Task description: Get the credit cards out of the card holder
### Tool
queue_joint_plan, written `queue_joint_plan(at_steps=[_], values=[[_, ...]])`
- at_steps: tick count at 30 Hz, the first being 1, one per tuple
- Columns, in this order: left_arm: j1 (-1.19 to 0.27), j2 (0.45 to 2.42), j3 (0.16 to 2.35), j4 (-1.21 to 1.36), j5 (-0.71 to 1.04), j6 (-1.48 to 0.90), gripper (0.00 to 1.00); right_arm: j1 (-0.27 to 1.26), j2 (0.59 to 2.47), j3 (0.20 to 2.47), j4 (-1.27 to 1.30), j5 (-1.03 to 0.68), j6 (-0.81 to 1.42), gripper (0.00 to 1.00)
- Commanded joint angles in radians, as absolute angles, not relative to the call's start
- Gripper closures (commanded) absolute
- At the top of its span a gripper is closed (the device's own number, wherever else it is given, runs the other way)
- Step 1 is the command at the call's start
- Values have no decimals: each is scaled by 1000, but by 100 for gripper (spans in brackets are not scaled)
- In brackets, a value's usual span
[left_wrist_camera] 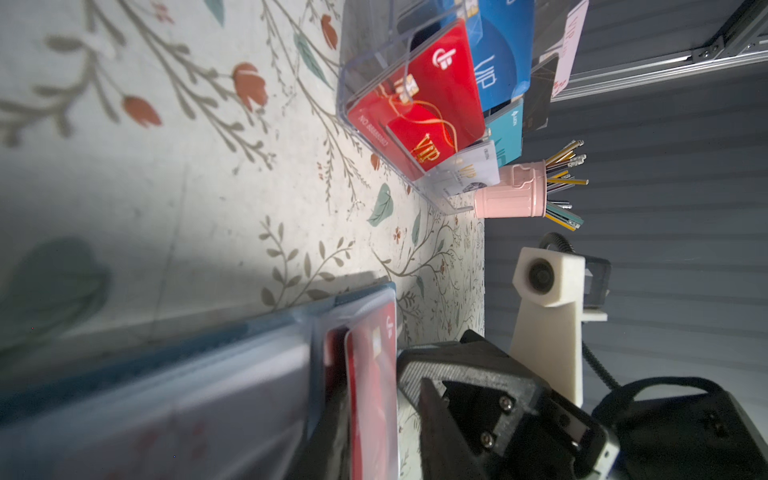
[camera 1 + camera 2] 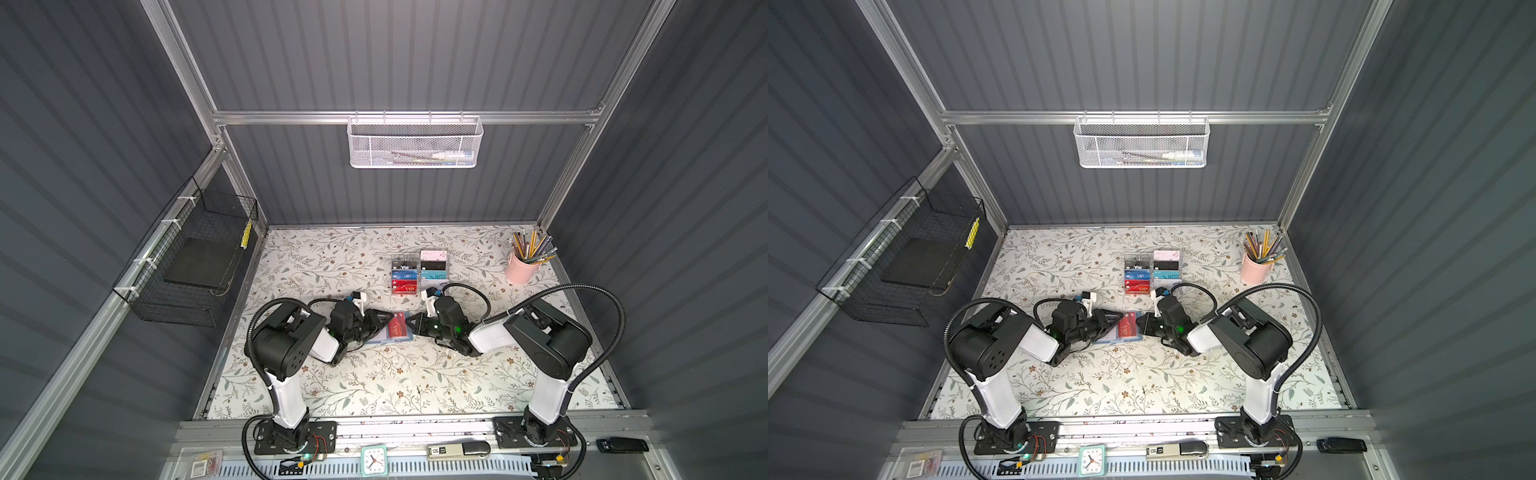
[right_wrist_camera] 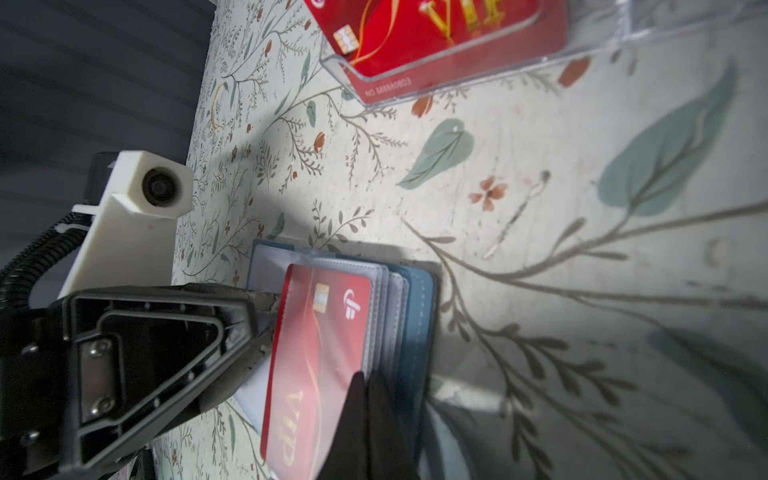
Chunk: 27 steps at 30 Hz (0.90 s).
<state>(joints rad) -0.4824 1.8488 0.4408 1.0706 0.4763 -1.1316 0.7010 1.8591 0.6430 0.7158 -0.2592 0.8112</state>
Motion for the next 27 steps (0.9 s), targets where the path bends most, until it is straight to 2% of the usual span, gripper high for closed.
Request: queue_joint_plan(at_steps=[1,11,22,27], values=[[-489,1870,425,1137,517,-1132,76,708,1923,610,580,-254,816,100],[-489,1864,416,1156,528,-1120,92,707,1922,609,581,-254,821,100],[-488,1859,411,1148,538,-1109,100,707,1921,608,578,-254,819,96],[-487,1834,415,1088,537,-1081,100,707,1921,603,580,-251,819,95]])
